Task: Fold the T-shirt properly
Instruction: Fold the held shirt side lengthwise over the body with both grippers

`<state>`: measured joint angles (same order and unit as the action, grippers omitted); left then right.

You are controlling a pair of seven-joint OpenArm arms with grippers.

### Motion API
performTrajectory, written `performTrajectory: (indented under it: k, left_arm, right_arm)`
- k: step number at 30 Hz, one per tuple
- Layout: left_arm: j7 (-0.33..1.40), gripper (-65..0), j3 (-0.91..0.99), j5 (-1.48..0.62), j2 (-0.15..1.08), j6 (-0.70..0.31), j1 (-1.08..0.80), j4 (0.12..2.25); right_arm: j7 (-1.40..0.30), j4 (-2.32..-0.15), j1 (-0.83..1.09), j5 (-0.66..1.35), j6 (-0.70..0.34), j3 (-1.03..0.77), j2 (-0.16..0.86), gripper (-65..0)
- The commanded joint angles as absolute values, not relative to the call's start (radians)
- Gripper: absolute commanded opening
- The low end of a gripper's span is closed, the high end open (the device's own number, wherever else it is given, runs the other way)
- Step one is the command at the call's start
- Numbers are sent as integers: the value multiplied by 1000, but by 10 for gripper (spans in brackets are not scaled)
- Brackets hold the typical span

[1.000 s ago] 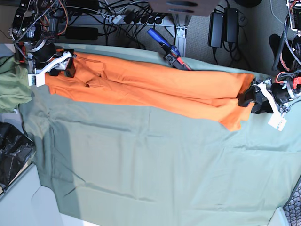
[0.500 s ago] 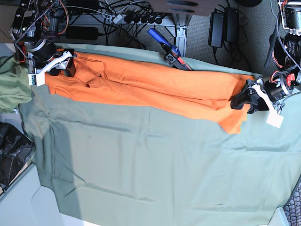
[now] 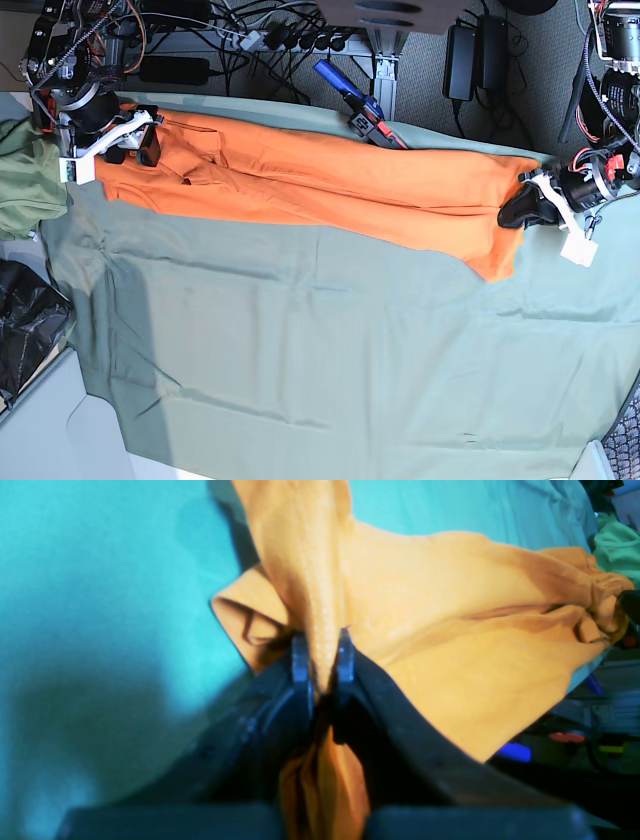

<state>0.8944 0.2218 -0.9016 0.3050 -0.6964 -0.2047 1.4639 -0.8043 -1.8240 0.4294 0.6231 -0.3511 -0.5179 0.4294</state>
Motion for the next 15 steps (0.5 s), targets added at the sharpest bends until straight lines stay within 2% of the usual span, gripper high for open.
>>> performTrajectory:
  k: [1, 9, 15]
  left_arm:
    - [908, -650, 224, -900, 316, -698, -197, 1474]
    - [910, -650, 295, -894, 348, -698, -192, 1626]
    - [891, -650, 296, -833, 386, -698, -179, 1629]
  right_arm:
    - [-781, -1838, 427, 629, -415, -529, 445, -290]
    - [-782, -1838, 427, 628, -415, -529, 445, -290]
    - [-780, -1838, 427, 629, -415, -529, 445, -290]
